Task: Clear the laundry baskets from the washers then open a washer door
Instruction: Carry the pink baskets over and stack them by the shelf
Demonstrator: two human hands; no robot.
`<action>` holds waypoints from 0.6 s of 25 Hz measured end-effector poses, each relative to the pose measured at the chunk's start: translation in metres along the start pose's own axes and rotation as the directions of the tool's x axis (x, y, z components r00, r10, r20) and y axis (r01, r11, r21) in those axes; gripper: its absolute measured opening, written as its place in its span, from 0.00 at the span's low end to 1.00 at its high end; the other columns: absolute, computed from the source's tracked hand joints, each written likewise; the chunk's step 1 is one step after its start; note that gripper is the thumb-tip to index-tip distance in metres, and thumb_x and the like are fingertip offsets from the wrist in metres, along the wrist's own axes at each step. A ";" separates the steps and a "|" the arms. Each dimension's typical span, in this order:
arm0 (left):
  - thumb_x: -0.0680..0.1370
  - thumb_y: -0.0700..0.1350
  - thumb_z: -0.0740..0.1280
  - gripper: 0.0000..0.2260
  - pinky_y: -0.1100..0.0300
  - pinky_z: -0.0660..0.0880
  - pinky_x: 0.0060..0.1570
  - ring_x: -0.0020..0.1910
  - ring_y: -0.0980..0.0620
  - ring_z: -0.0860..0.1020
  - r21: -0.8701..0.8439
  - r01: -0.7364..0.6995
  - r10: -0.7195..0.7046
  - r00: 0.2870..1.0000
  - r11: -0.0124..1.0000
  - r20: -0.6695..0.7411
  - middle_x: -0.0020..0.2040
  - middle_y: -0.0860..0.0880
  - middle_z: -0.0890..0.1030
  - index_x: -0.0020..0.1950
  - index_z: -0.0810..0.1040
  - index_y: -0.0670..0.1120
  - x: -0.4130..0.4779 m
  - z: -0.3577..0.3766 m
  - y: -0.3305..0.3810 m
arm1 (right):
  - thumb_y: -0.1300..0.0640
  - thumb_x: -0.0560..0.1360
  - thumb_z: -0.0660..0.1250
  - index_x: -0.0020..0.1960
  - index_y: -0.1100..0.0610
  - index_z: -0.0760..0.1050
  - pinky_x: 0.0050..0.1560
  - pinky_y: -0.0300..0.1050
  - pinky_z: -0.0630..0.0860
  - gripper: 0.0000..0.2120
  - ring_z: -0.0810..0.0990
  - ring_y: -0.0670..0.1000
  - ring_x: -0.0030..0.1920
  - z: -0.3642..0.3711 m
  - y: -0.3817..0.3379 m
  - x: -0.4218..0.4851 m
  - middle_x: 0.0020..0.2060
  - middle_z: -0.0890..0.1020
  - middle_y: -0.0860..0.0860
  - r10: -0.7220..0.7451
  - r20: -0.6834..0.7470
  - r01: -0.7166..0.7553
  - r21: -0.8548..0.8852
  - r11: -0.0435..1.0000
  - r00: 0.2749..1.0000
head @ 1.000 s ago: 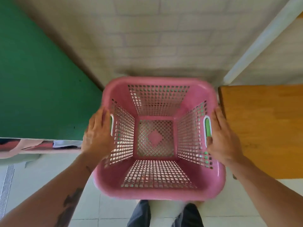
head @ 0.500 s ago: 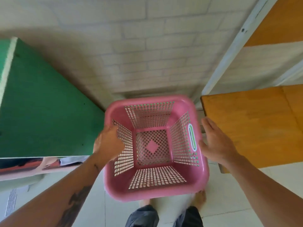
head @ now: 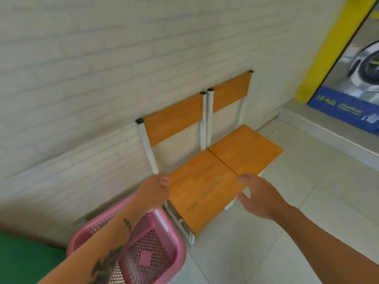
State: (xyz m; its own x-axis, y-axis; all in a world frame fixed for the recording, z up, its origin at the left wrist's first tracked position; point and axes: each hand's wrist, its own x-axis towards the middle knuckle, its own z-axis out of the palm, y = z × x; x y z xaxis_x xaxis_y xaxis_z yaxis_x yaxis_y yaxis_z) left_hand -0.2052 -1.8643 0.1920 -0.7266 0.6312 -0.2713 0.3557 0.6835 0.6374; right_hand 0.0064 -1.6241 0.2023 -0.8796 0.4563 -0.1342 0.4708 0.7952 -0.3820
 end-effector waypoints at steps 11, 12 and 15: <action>0.78 0.34 0.61 0.09 0.69 0.68 0.36 0.38 0.53 0.74 -0.008 -0.466 0.461 0.874 0.885 0.154 0.42 0.50 0.76 0.49 0.77 0.46 0.019 0.178 0.407 | 0.46 0.76 0.62 0.72 0.46 0.67 0.73 0.48 0.61 0.24 0.64 0.51 0.73 -0.215 0.303 -0.166 0.74 0.67 0.48 0.333 -0.303 -0.338 0.039 0.940 0.893; 0.79 0.32 0.59 0.10 0.67 0.66 0.35 0.35 0.53 0.70 -0.027 -0.502 0.495 0.841 0.864 0.220 0.39 0.49 0.73 0.45 0.74 0.45 0.019 0.197 0.437 | 0.47 0.76 0.62 0.72 0.46 0.67 0.73 0.48 0.61 0.24 0.64 0.51 0.73 -0.229 0.325 -0.179 0.73 0.68 0.48 0.369 -0.314 -0.375 0.045 0.926 0.875; 0.79 0.36 0.57 0.11 0.65 0.71 0.36 0.37 0.51 0.75 -0.012 -0.571 0.560 0.802 0.821 0.208 0.43 0.46 0.78 0.48 0.78 0.43 0.025 0.254 0.524 | 0.47 0.76 0.62 0.73 0.47 0.66 0.73 0.47 0.62 0.25 0.65 0.50 0.73 -0.268 0.391 -0.214 0.73 0.68 0.48 0.469 -0.354 -0.471 0.088 0.878 0.809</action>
State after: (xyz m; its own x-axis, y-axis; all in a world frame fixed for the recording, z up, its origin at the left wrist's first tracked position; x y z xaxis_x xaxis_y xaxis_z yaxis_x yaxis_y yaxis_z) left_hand 0.1119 -1.3974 0.3359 -0.2607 0.9654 -0.0106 0.6997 0.1965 0.6869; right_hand 0.3972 -1.3039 0.3270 -0.4666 0.8837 0.0358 0.8217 0.4482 -0.3522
